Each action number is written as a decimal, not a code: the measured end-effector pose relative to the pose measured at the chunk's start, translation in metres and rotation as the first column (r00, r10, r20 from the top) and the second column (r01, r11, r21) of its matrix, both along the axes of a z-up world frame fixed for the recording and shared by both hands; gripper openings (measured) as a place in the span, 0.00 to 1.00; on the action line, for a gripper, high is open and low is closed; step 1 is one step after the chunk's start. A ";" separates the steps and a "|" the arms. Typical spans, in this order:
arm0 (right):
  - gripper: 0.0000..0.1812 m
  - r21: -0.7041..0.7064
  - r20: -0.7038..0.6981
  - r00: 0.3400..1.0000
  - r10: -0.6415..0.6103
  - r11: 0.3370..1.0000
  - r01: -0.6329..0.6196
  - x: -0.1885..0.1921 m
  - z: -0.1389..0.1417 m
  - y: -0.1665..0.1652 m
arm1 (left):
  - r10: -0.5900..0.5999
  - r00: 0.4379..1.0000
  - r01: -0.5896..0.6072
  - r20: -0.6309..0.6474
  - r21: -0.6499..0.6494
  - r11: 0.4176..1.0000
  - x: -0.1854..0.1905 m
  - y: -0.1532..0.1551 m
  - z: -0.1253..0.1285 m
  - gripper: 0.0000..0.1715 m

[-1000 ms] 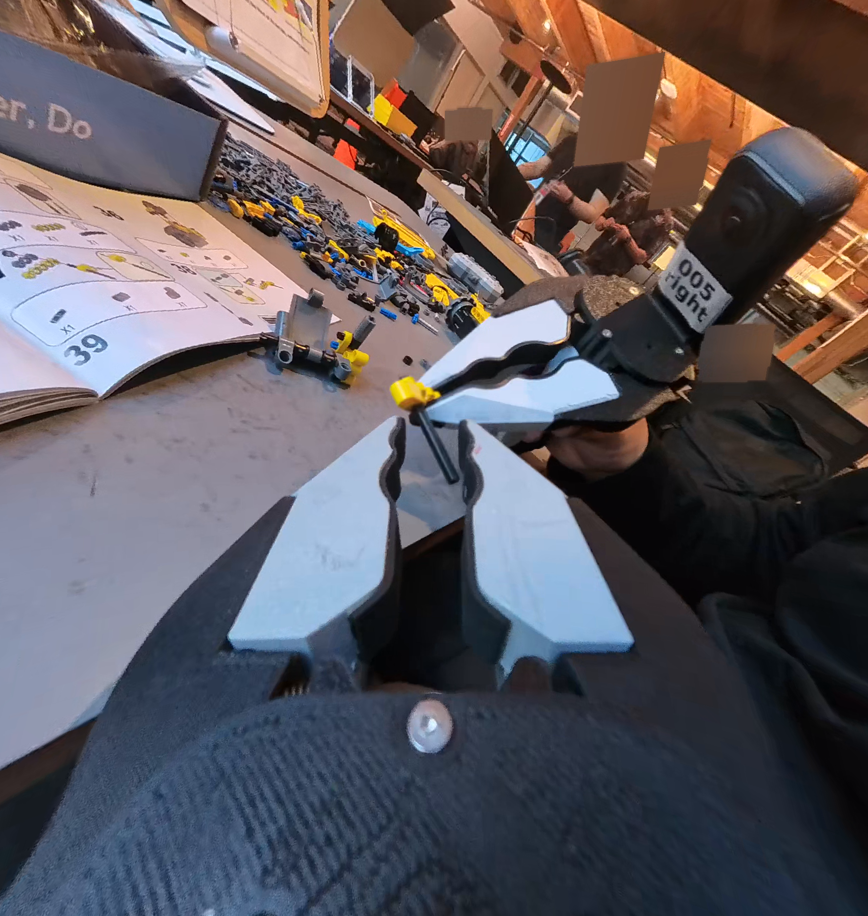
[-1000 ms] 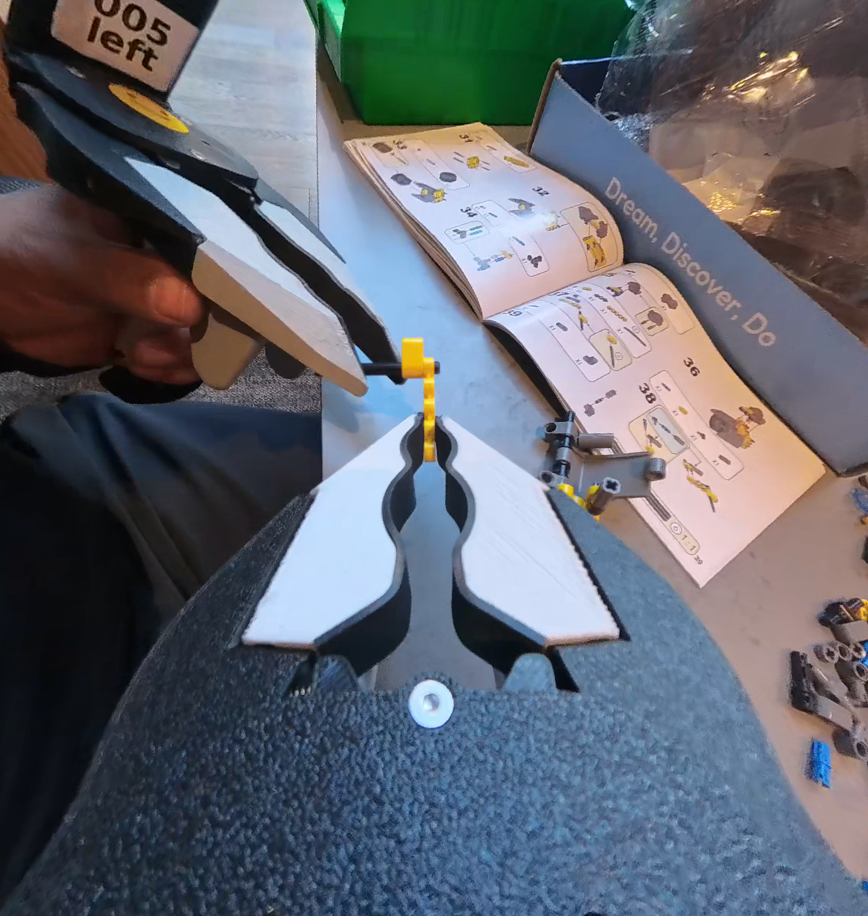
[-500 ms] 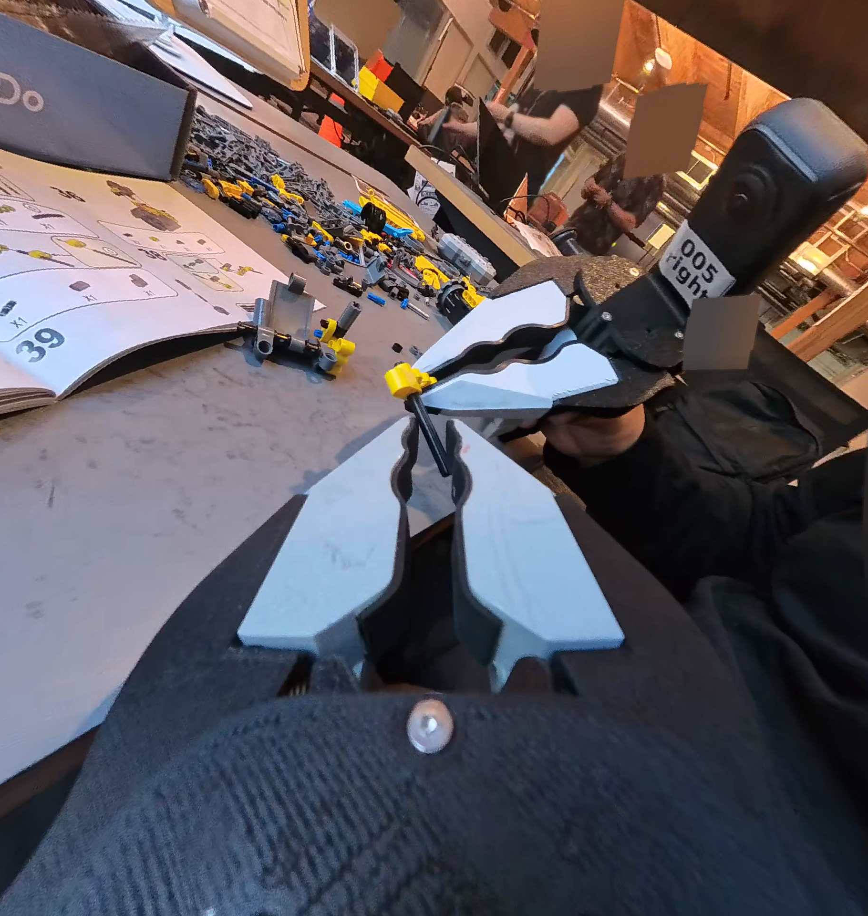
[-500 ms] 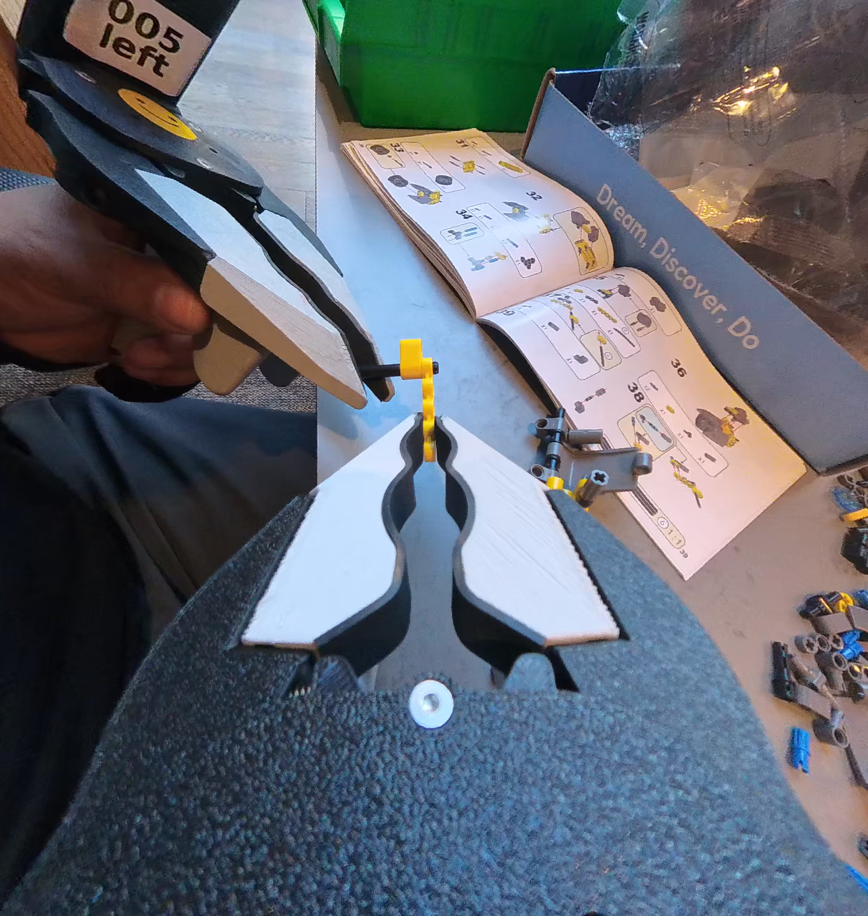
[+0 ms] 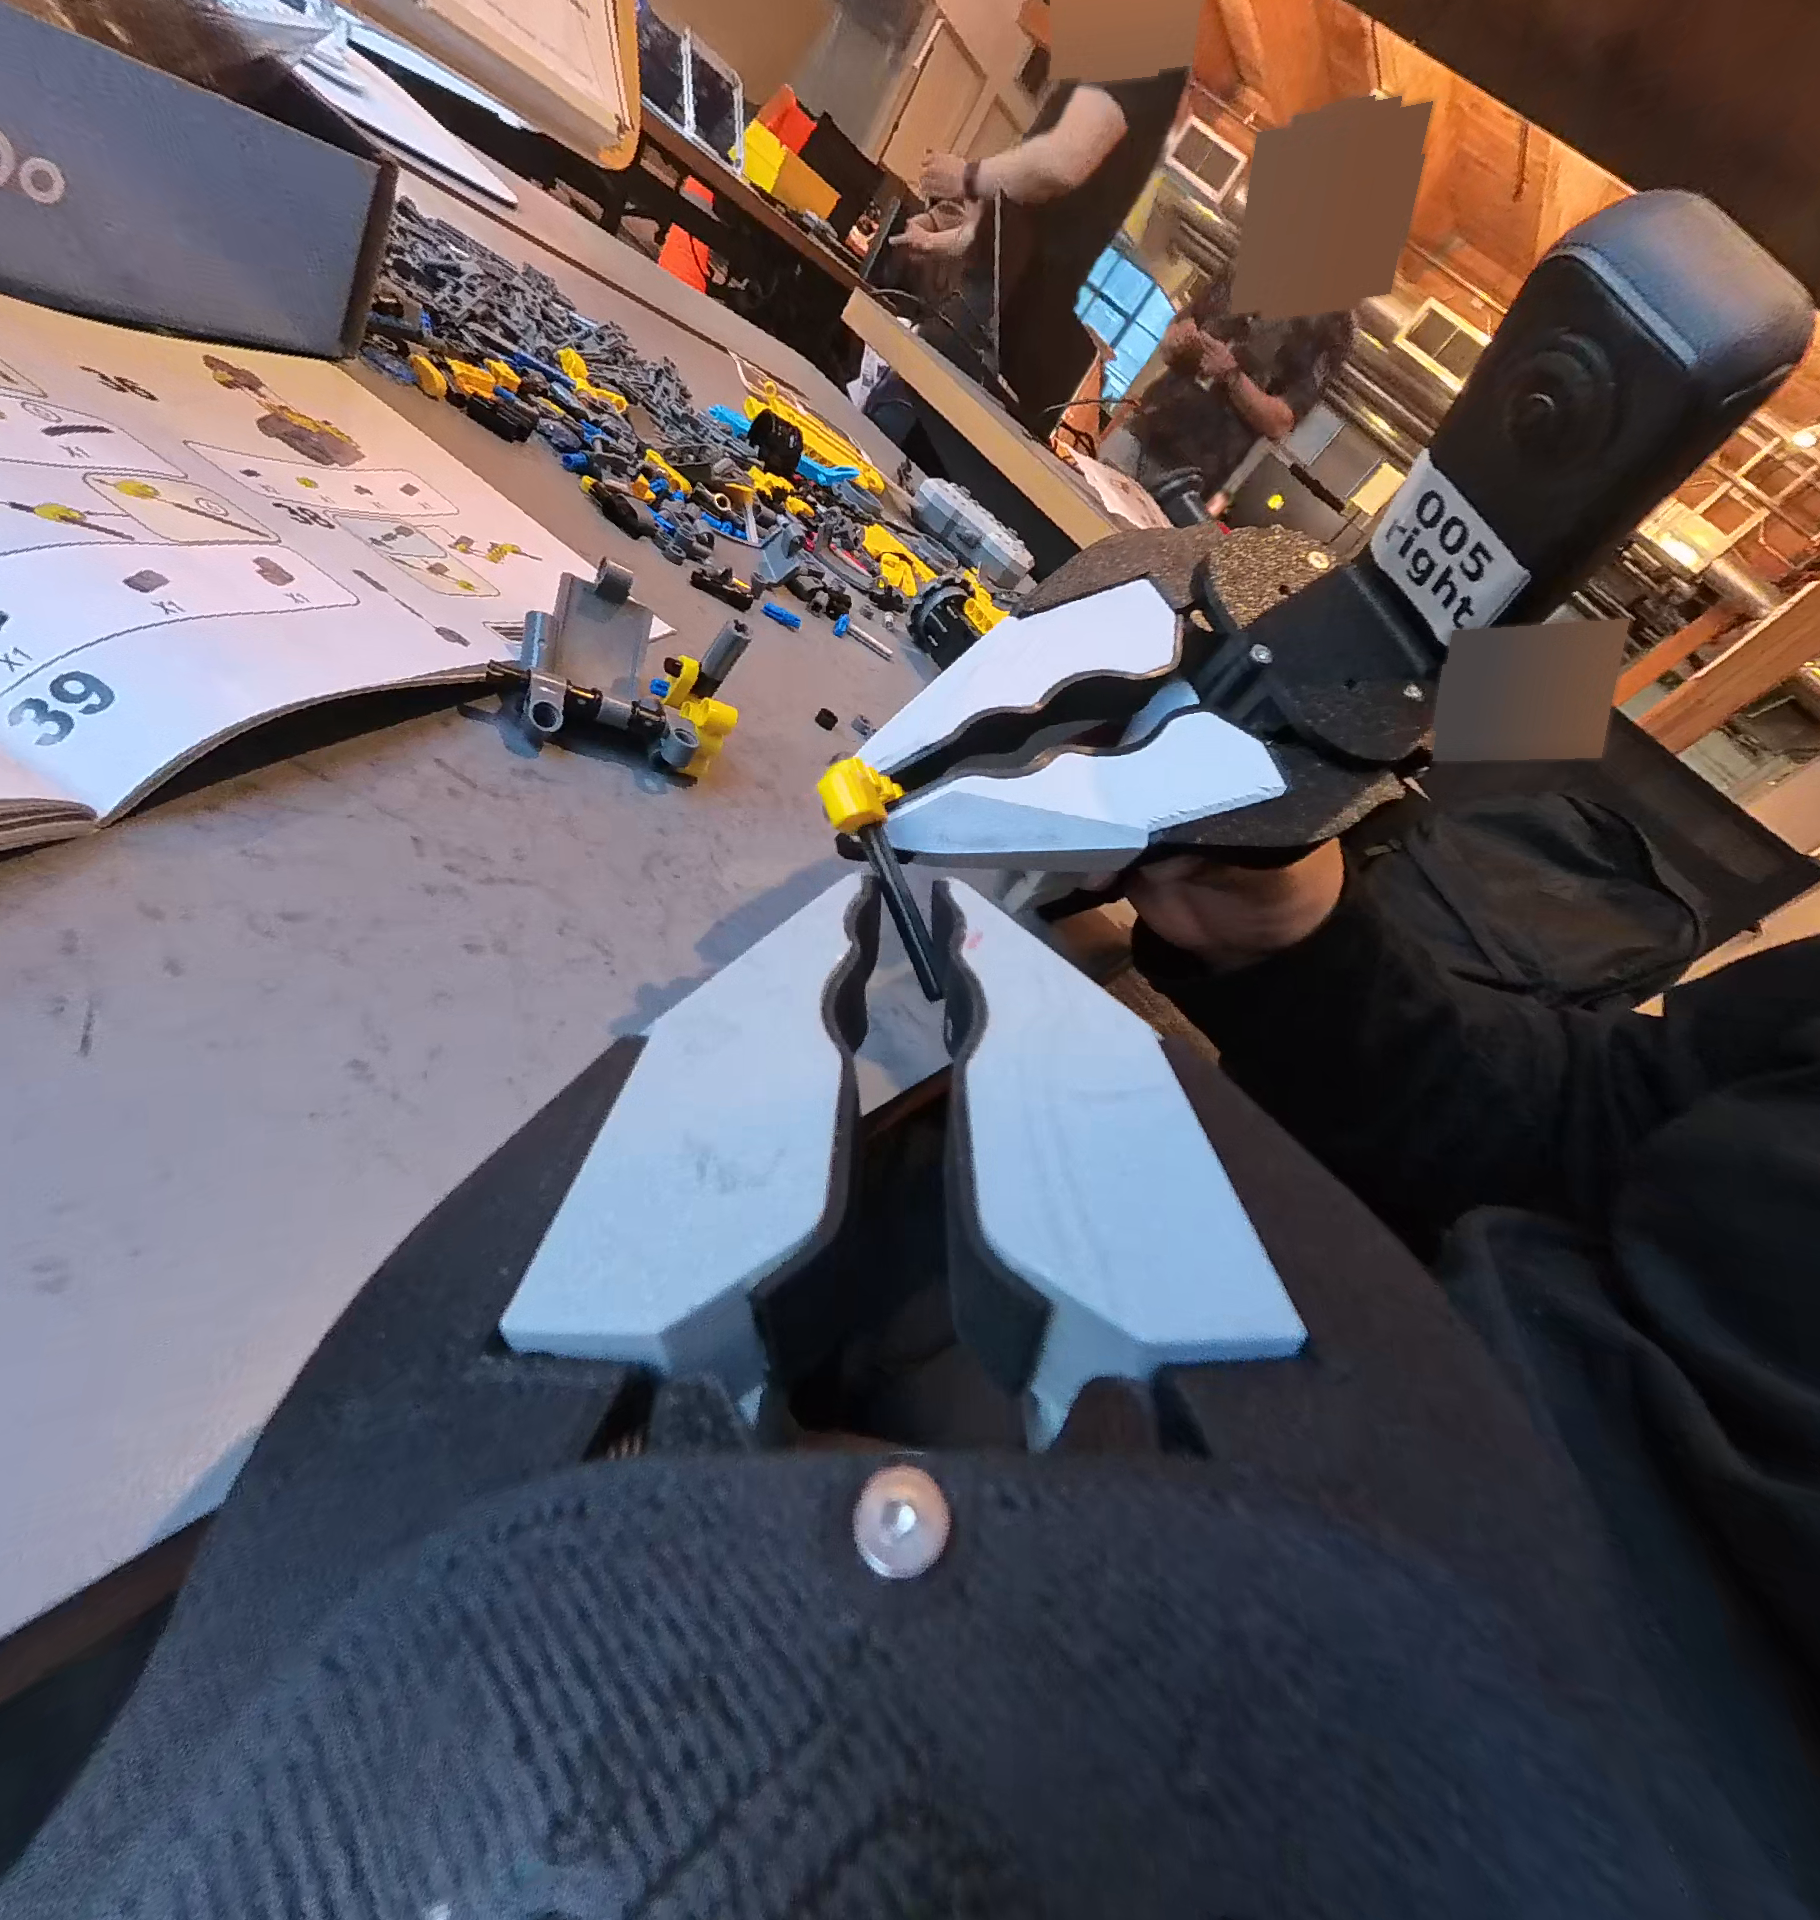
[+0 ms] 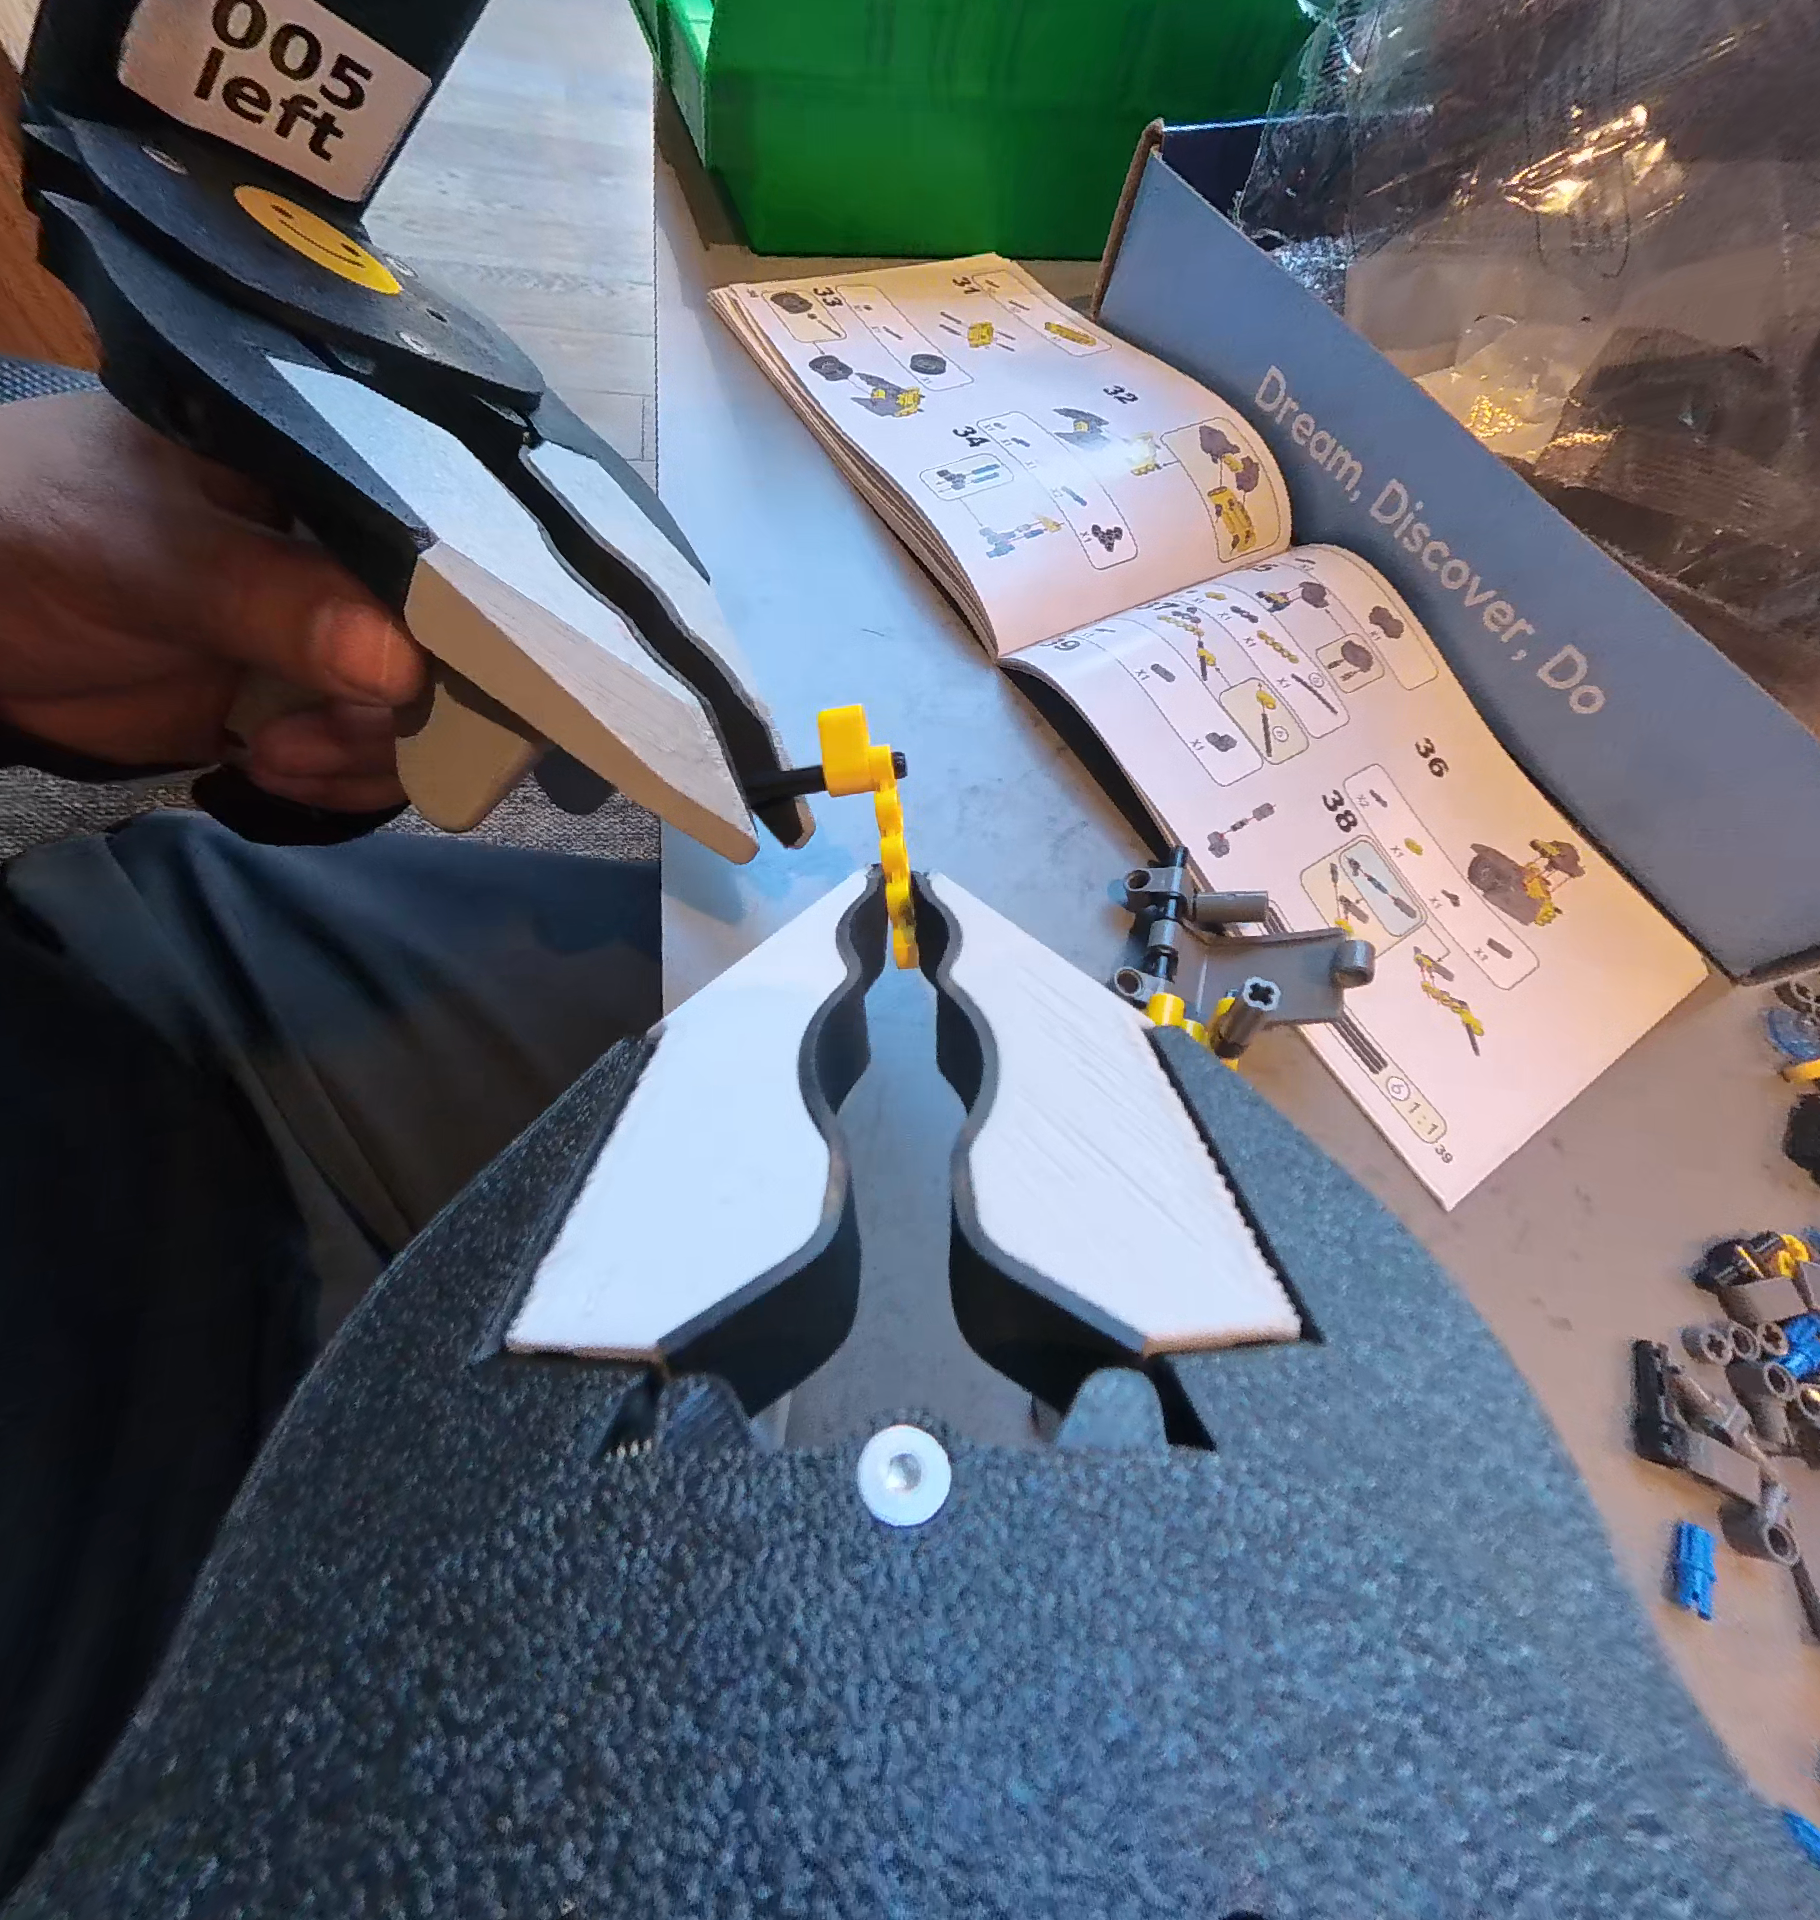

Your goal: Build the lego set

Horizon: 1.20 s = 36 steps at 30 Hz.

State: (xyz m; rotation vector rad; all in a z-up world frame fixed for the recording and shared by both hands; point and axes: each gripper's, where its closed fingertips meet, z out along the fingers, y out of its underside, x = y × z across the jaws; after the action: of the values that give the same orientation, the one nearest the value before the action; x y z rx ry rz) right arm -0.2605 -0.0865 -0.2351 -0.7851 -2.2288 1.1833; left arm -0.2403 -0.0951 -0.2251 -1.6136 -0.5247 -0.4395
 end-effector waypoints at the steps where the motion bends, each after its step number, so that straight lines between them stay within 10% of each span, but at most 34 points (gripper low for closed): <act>1: 0.02 -0.002 0.002 1.000 -0.001 1.000 0.001 0.000 0.000 0.000 | -0.002 1.000 0.002 0.001 0.000 1.000 0.000 0.000 0.000 0.04; 16: 0.06 -0.013 -0.013 1.000 0.016 1.000 -0.017 0.002 0.003 0.001 | -0.004 1.000 0.004 0.018 0.008 1.000 0.000 -0.001 0.000 0.02; 22: 0.16 -0.122 -0.040 0.993 0.114 0.985 -0.118 0.016 0.027 -0.006 | -0.013 0.953 -0.002 -0.302 -0.050 0.999 0.004 -0.002 0.014 0.02; 28: 0.21 -0.224 -0.050 0.979 0.199 0.953 -0.205 0.034 0.052 -0.017 | -0.100 0.744 -0.017 -0.660 -0.168 0.986 0.017 -0.002 0.014 0.02; 32: 0.07 -0.042 -0.148 0.941 0.305 0.948 -0.314 0.052 0.049 -0.024 | -0.283 0.708 0.197 -0.647 -0.203 0.959 0.052 -0.001 0.011 0.02; 36: 0.14 -0.025 -0.061 0.922 0.381 0.923 -0.383 0.069 0.042 -0.028 | -0.294 0.779 0.263 -0.554 -0.136 0.955 0.050 -0.007 0.021 0.02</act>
State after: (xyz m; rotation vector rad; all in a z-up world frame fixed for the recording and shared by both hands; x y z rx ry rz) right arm -0.1919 -0.1144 -0.1936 -0.3267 -2.3881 1.4064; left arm -0.1899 -0.1023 -0.2046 -1.7778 0.1676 -0.1370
